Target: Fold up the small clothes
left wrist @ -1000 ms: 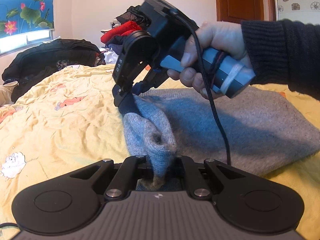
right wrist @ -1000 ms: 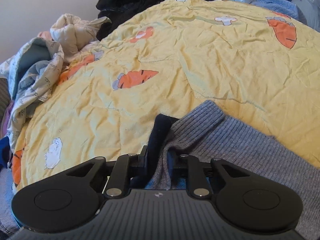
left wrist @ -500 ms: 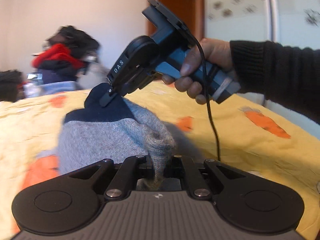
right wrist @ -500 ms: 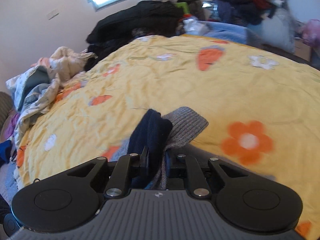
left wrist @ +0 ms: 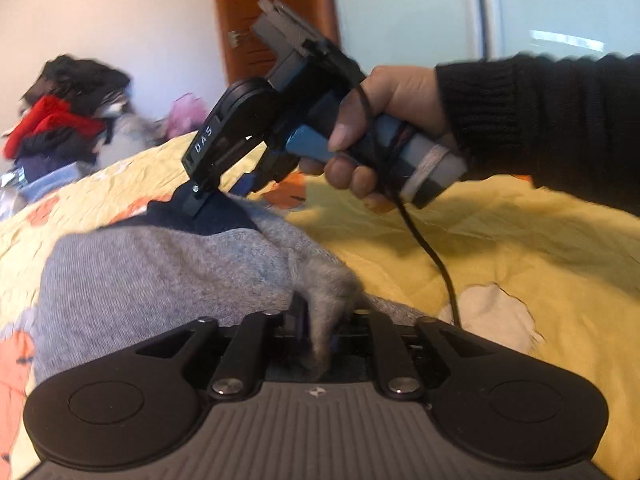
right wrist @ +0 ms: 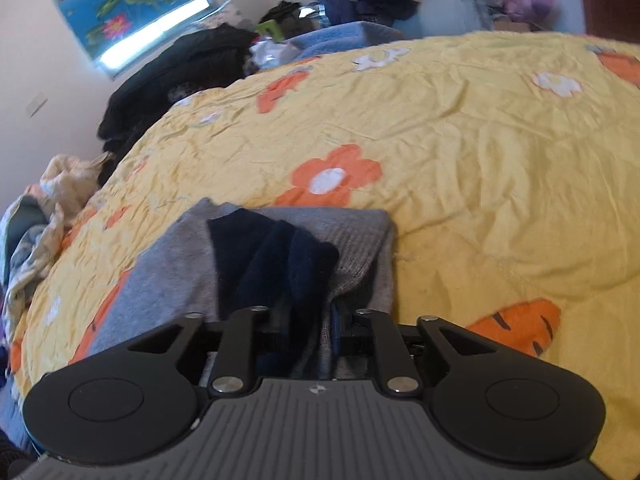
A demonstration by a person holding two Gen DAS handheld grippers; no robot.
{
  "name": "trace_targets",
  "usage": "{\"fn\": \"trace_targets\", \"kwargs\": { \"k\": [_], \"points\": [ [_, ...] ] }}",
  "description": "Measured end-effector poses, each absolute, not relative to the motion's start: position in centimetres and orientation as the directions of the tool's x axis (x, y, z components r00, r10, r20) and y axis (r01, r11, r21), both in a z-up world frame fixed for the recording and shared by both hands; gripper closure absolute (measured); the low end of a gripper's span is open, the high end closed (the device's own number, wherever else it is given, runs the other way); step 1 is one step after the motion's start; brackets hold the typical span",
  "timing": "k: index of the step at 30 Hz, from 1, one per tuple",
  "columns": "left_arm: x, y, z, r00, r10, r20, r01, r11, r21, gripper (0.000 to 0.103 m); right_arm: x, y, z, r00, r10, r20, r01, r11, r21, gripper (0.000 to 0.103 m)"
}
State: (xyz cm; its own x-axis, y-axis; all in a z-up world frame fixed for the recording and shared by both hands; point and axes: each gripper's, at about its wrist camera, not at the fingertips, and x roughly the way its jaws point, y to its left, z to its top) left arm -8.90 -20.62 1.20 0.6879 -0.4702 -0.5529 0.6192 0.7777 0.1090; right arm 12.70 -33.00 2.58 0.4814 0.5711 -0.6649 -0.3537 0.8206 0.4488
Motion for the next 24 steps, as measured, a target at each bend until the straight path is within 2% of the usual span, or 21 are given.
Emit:
{"fn": "trace_targets", "kwargs": {
  "k": [1,2,3,4,5,6,7,9,12,15,20,22,24],
  "points": [
    [-9.0,-19.7,1.7,0.665,-0.499,-0.555,0.643,0.761,0.087,0.077,12.8,-33.9,2.6,0.488,0.587,-0.646,-0.323,0.809,0.491,0.054],
    [-9.4,-18.3,2.4,0.639,-0.532,-0.555,0.664,0.746,0.05,0.064,12.6,-35.0,2.8,0.502,0.6,-0.623,-0.28,0.794,0.539,0.046],
    [-9.7,-16.8,3.3,0.618,-0.564,-0.547,0.677,0.736,0.005,0.044,12.2,-36.3,3.3,0.544,0.59,-0.596,-0.22,0.786,0.578,0.039],
    [-9.8,-14.8,4.2,0.612,-0.59,-0.527,0.673,0.738,-0.044,0.033,11.3,-37.5,3.7,0.599,0.577,-0.554,-0.177,0.771,0.612,0.024],
    [-9.8,-12.8,5.0,0.62,-0.609,-0.495,0.657,0.748,-0.096,0.016,10.4,-38.5,3.8,0.638,0.583,-0.503,-0.167,0.742,0.649,0.014],
    [-9.7,-10.6,5.8,0.64,-0.621,-0.452,0.631,0.761,-0.154,0.012,9.8,-39.3,3.6,0.644,0.607,-0.466,-0.171,0.707,0.686,0.011],
    [-9.2,-8.5,6.5,0.66,-0.626,-0.415,0.601,0.772,-0.208,0.012,9.5,-39.6,3.2,0.631,0.626,-0.457,-0.163,0.684,0.711,0.01],
    [-6.4,-5.2,7.2,0.705,-0.586,-0.398,0.508,0.81,-0.294,0.01,9.5,-39.3,2.2,0.603,0.62,-0.502,-0.133,0.699,0.703,0.011],
    [0.8,-1.6,6.0,0.735,-0.478,-0.48,0.261,0.854,-0.451,0.01,10.2,-38.0,1.0,0.582,0.607,-0.542,-0.119,0.722,0.681,0.012],
    [6.8,0.5,2.7,0.635,-0.573,-0.519,0.137,0.744,-0.654,0.011,11.4,-36.5,0.5,0.562,0.639,-0.526,-0.136,0.698,0.703,0.012],
    [10.7,-0.7,-0.9,0.546,-0.654,-0.524,0.05,0.65,-0.759,0.014,11.9,-34.7,0.7,0.509,0.673,-0.536,-0.177,0.692,0.7,0.011],
    [11.8,-1.3,-1.7,0.533,-0.663,-0.526,0.031,0.636,-0.771,0.024,11.9,-34.2,0.8,0.508,0.673,-0.537,-0.195,0.697,0.69,0.013],
    [11.9,-2.0,-2.0,0.522,-0.627,-0.577,0.009,0.681,-0.732,0.064,12.0,-33.8,0.6,0.51,0.664,-0.547,-0.194,0.708,0.679,0.034]
  ]
}}
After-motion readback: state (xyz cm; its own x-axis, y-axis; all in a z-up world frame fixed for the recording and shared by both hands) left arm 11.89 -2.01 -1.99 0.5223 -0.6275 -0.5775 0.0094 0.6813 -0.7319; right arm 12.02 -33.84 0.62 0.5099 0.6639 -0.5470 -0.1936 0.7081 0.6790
